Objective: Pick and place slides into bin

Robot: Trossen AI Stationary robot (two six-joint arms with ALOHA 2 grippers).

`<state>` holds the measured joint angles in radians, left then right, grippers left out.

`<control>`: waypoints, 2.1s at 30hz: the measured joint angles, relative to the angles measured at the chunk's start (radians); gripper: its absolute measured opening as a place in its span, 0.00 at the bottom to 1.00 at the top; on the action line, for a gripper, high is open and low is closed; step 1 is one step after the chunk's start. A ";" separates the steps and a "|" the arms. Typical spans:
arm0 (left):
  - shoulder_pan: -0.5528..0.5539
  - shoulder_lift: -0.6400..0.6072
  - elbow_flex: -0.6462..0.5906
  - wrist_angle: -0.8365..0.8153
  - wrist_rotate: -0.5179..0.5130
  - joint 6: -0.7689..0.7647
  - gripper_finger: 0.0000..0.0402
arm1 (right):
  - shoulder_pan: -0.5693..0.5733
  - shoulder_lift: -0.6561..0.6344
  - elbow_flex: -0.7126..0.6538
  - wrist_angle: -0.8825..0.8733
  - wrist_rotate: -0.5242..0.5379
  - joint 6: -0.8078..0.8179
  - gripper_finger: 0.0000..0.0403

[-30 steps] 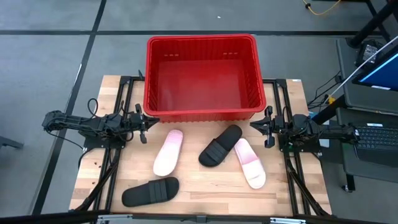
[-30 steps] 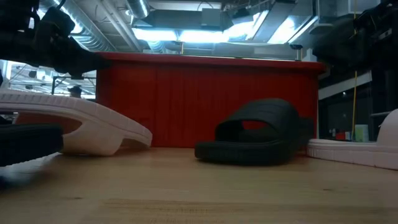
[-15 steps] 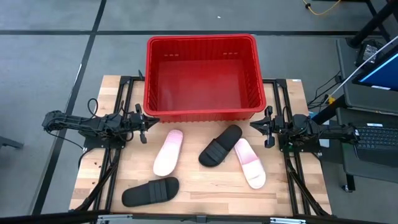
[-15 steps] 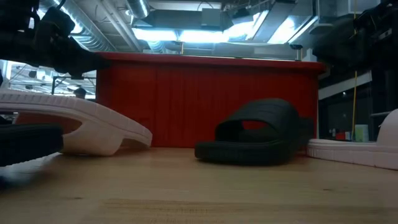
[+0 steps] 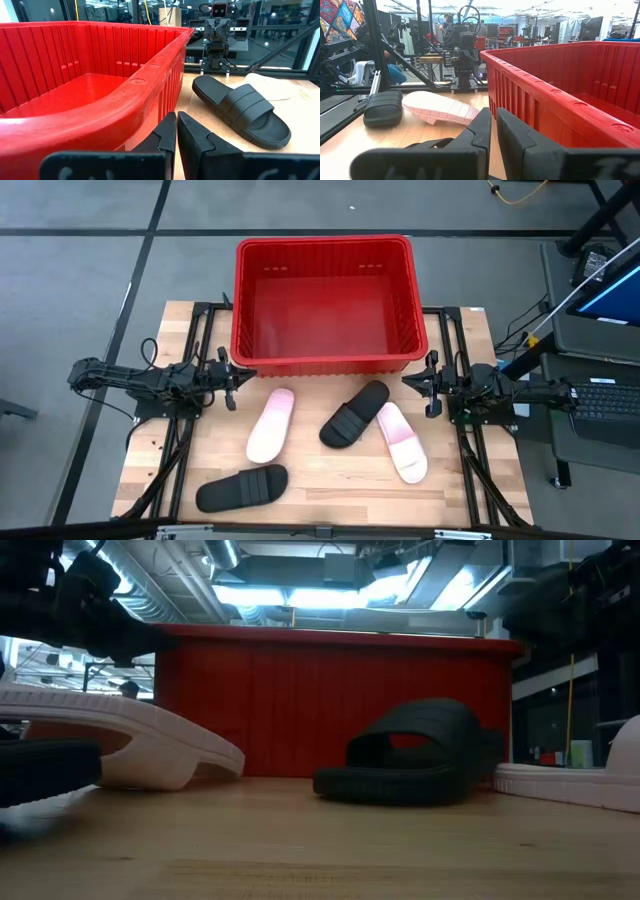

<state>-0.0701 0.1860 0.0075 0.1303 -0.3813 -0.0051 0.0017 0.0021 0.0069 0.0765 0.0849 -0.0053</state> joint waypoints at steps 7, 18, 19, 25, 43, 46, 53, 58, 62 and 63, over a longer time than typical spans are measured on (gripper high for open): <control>0.000 0.000 0.000 0.000 0.000 0.000 0.03 | 0.000 0.000 0.000 0.000 0.000 -0.001 0.08; 0.000 0.000 0.000 0.000 0.000 0.000 0.02 | 0.000 0.000 0.000 0.000 0.000 0.000 0.08; 0.000 0.000 0.000 0.000 0.000 0.000 0.02 | 0.000 0.000 0.000 0.000 0.000 0.000 0.08; 0.000 0.000 0.000 0.000 0.000 0.000 0.02 | 0.000 0.000 0.000 0.000 0.000 0.000 0.08; -0.001 0.000 0.000 0.000 0.042 -0.134 0.01 | 0.000 0.000 0.000 0.000 0.000 0.000 0.08; -0.001 0.000 0.001 -0.001 0.142 -0.137 0.01 | 0.000 0.000 0.000 0.001 0.000 0.000 0.08; -0.001 0.000 0.002 -0.001 0.246 -0.149 0.01 | 0.000 0.000 0.000 0.038 0.000 0.001 0.08; -0.001 0.000 0.003 -0.003 0.246 -0.148 0.01 | 0.000 0.000 0.000 0.075 0.000 0.001 0.08; -0.001 0.000 0.003 -0.003 0.246 -0.148 0.01 | 0.000 0.000 0.000 0.076 0.000 0.002 0.08; -0.001 0.000 0.003 -0.004 0.246 -0.148 0.01 | 0.000 0.000 0.000 0.076 0.000 0.001 0.08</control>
<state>-0.0711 0.1856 0.0104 0.1266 -0.1352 -0.1535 0.0021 0.0025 0.0067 0.1520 0.0845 -0.0040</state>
